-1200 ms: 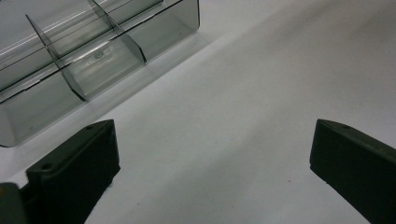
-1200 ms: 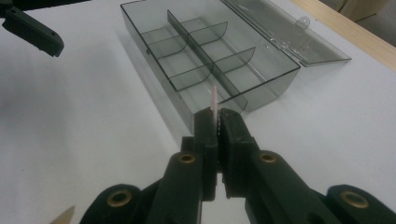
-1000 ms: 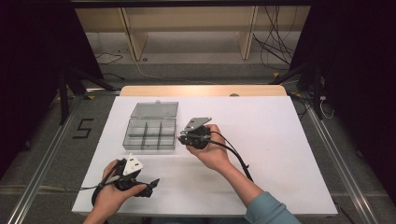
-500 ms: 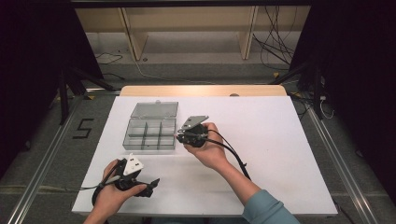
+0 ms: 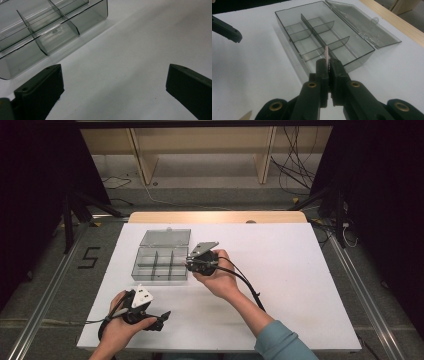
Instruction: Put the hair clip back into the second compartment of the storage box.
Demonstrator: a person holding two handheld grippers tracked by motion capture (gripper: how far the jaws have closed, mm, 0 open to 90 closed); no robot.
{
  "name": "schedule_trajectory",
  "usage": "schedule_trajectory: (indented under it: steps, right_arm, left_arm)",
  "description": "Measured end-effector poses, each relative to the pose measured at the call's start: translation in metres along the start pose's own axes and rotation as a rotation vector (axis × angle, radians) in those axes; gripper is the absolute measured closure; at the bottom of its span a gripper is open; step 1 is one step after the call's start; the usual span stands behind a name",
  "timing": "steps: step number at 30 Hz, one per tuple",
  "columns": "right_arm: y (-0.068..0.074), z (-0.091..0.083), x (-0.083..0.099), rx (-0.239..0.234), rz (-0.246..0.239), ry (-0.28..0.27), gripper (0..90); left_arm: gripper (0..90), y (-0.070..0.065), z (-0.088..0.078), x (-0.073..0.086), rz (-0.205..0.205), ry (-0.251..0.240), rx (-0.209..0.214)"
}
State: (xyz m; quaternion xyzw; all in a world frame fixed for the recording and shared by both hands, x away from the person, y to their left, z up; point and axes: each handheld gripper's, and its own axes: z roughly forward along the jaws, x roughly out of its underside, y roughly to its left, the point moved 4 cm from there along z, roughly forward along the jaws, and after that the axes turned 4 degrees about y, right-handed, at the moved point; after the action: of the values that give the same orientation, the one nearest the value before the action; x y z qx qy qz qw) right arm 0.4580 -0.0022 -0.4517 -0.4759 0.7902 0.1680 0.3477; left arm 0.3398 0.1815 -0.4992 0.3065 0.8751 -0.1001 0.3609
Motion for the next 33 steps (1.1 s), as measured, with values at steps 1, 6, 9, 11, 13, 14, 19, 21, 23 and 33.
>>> schedule_trajectory:
  steps: [1, 6, 9, 11, 13, 14, 19, 21, 23, 33]
  right_arm:
    - [0.0, 0.001, 0.0, -0.001, -0.002, 0.002, 86.7]
    - [-0.001, 0.003, -0.002, 0.001, 0.004, 0.0, 86.7]
    - [-0.003, 0.005, -0.003, 0.003, 0.004, -0.002, 86.7]
    - [-0.003, 0.006, -0.006, 0.003, 0.008, -0.006, 86.7]
    - [-0.003, 0.006, -0.006, 0.002, 0.013, -0.012, 86.7]
    - [-0.003, 0.007, -0.007, 0.002, 0.014, -0.012, 86.7]
    - [-0.003, 0.011, -0.008, -0.004, 0.019, -0.011, 86.7]
    - [-0.002, 0.011, -0.008, -0.004, 0.022, -0.009, 86.7]
    - [-0.003, 0.012, -0.01, -0.003, 0.024, -0.016, 86.7]
    - [-0.003, 0.02, -0.013, -0.007, 0.029, -0.009, 86.7]
  left_arm:
    - [0.7, 0.0, 0.0, 0.0, -0.002, -0.006, -0.001]
    - [0.7, 0.001, 0.0, 0.0, -0.003, -0.006, -0.002]
    - [0.7, 0.0, 0.0, 0.0, -0.002, -0.007, -0.002]
    - [0.7, 0.001, 0.0, 0.0, -0.002, -0.006, -0.001]
    - [0.7, 0.001, 0.0, 0.001, -0.002, -0.006, -0.001]
    - [0.8, 0.0, 0.0, 0.001, -0.006, -0.006, 0.001]
    - [0.7, 0.001, 0.0, 0.001, -0.004, -0.007, -0.001]
    - [0.7, 0.001, 0.0, 0.001, -0.001, -0.006, -0.002]
    - [0.7, 0.001, 0.0, 0.0, -0.001, -0.011, -0.003]
    - [0.7, 0.001, 0.0, 0.0, 0.001, -0.008, -0.001]
